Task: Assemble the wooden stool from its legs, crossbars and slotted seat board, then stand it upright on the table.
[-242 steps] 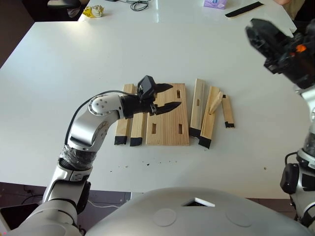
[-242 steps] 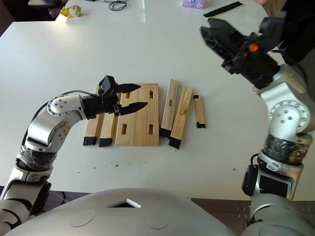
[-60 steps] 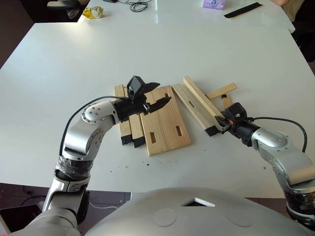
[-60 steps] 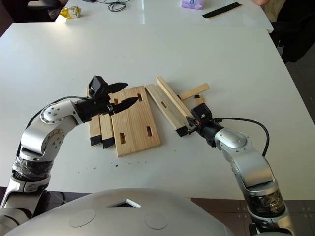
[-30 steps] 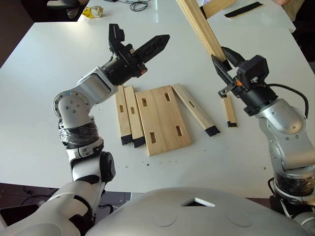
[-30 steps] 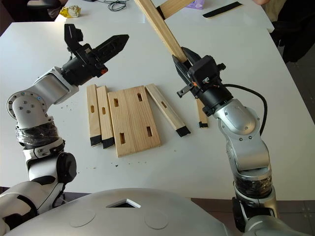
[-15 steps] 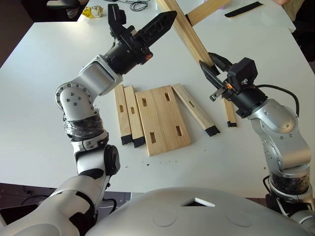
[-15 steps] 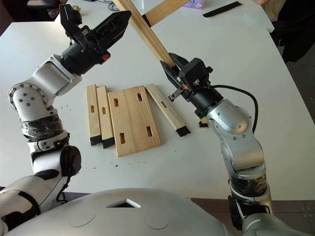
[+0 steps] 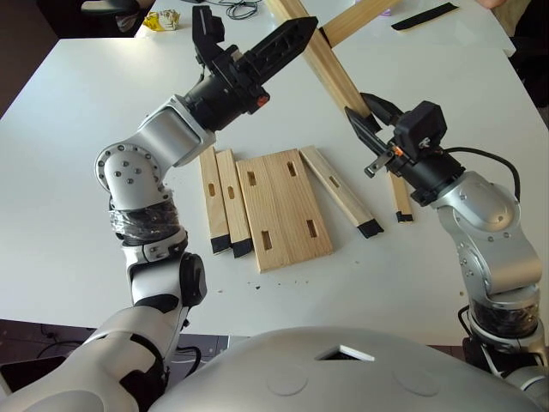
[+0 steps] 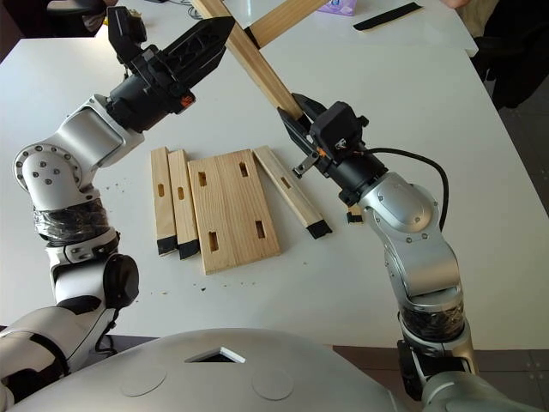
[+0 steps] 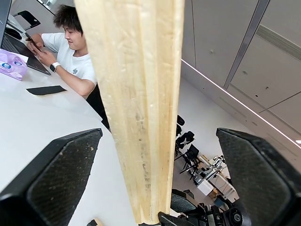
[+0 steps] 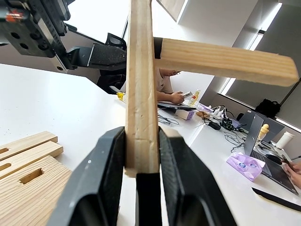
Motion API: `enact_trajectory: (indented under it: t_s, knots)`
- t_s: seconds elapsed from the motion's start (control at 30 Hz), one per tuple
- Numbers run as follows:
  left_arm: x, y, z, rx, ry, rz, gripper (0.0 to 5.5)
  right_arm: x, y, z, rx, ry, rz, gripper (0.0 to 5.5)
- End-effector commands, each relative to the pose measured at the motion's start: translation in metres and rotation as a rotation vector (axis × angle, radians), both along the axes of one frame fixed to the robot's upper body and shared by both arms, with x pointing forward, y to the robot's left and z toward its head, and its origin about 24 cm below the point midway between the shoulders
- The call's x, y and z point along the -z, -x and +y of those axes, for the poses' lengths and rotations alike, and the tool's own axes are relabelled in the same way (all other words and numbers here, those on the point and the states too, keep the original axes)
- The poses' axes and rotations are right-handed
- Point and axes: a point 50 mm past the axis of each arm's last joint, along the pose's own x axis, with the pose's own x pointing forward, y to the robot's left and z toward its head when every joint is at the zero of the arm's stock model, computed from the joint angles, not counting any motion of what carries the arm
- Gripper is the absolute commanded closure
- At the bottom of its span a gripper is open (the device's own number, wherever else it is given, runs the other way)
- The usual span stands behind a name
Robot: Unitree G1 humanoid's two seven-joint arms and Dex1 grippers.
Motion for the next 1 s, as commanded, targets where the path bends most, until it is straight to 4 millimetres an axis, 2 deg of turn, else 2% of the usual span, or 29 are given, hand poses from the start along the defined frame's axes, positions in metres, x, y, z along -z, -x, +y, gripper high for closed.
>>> enact_trajectory:
  t_s: [0.03, 0.37, 1.0]
  knots:
    - [-0.007, -0.003, 0.002, -0.002, 0.003, 0.0, 0.99, -0.003, 0.006, 0.002, -0.034, 0.009, -0.012, 4.48]
    - [-0.009, -0.001, -0.001, 0.035, -0.016, -0.006, 0.99, -0.003, 0.008, 0.005, -0.081, 0.035, -0.012, 4.48]
    - [-0.004, 0.005, -0.004, 0.068, -0.059, -0.005, 0.99, -0.007, 0.002, -0.007, -0.126, 0.119, -0.023, 4.48]
